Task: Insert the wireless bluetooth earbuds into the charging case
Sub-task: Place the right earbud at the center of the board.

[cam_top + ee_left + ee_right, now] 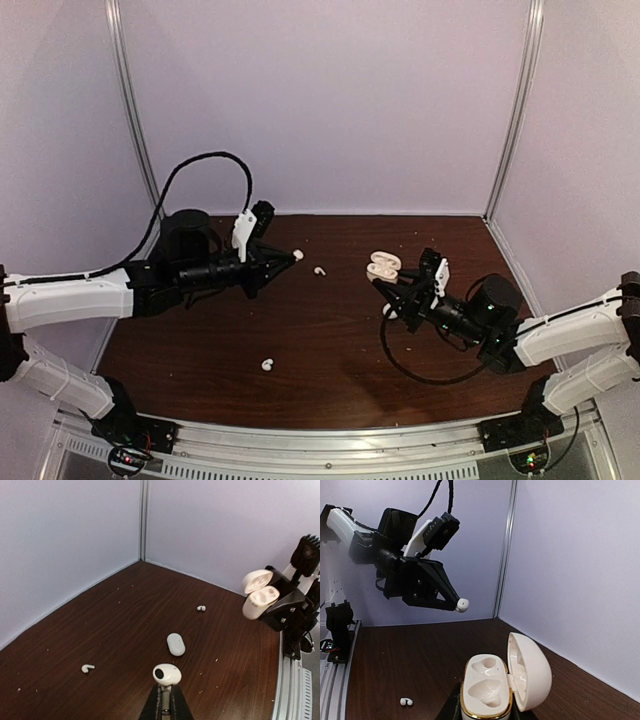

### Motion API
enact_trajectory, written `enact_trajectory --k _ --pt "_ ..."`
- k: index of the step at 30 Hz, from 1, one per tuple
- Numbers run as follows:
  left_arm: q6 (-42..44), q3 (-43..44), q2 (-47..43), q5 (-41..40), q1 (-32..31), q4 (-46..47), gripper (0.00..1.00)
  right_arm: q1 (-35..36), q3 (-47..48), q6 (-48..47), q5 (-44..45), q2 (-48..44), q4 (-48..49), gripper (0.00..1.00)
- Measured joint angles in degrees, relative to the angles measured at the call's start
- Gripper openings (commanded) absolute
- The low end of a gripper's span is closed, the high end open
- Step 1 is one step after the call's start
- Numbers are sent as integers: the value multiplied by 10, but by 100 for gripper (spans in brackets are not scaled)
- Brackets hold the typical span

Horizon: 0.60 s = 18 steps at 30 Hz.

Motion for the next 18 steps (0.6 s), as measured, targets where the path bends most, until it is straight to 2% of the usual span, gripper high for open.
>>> enact_trajectory --k 3,10,18 --pt "-35 -23 13 -5 26 -26 0 -6 -7 4 3 -20 -6 0" --pt "-103 -38 93 -29 42 -96 0 -13 -15 11 6 -44 -14 0" --pt "-136 -31 192 -51 75 -194 0 -14 -16 15 5 -44 -20 0"
